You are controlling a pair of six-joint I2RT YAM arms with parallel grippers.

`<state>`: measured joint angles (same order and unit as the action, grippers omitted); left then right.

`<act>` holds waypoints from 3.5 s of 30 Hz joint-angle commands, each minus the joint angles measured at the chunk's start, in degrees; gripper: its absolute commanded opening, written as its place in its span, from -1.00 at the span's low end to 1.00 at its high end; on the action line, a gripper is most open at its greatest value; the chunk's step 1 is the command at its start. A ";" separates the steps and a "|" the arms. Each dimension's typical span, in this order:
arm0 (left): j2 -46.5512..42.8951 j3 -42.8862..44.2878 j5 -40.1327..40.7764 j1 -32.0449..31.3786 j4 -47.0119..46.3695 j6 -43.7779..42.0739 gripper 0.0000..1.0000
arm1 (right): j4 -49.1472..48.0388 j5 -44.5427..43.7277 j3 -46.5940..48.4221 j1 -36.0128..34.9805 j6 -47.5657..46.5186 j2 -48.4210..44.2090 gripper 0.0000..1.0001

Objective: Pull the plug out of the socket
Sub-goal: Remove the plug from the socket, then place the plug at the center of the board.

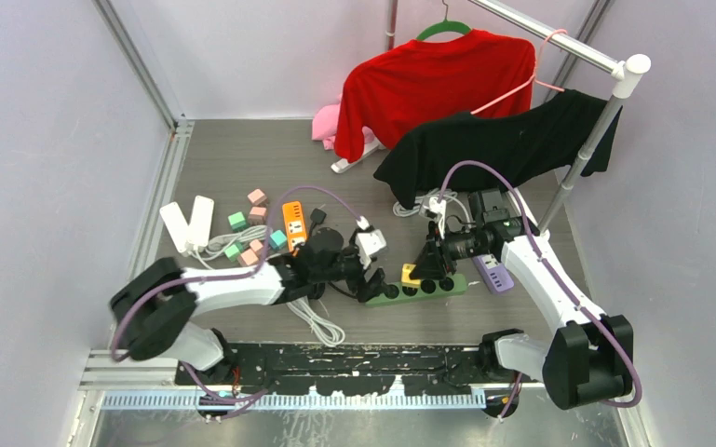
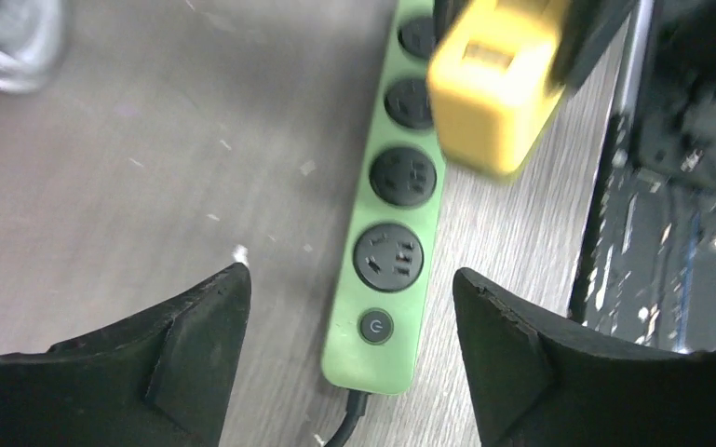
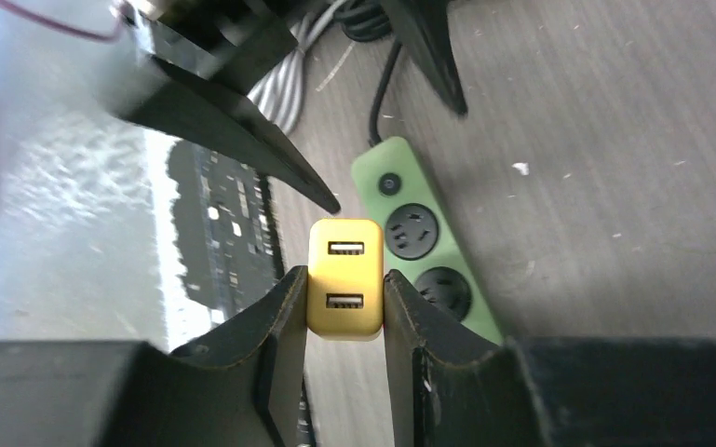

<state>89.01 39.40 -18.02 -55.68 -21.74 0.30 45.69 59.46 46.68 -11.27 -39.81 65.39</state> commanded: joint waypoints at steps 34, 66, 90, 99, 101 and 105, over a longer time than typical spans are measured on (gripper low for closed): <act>4.87 40.83 64.60 -22.60 51.08 37.16 0.55 | -26.66 6.84 -3.52 3.32 54.68 6.27 -0.92; 5.77 35.09 46.88 -13.74 44.44 39.08 -0.08 | -26.63 7.34 -3.78 3.31 54.34 6.94 -0.80; -1.02 24.10 47.29 -6.85 42.78 38.24 -1.00 | -21.66 5.49 -2.69 3.31 43.16 4.48 1.00; -8.38 18.21 55.93 10.99 57.26 46.02 -1.00 | -21.17 2.38 -2.31 3.32 42.71 4.51 1.00; -9.62 17.09 56.08 16.77 56.99 46.80 -1.00 | -21.08 2.33 -2.33 3.30 42.80 4.62 0.99; -9.30 15.61 48.72 27.65 53.76 46.86 -1.00 | -20.99 2.16 -2.34 3.36 42.80 4.38 1.00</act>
<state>80.73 55.99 33.36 -35.79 32.80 45.04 24.99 61.93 42.52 -7.84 4.14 71.48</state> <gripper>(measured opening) 0.421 0.996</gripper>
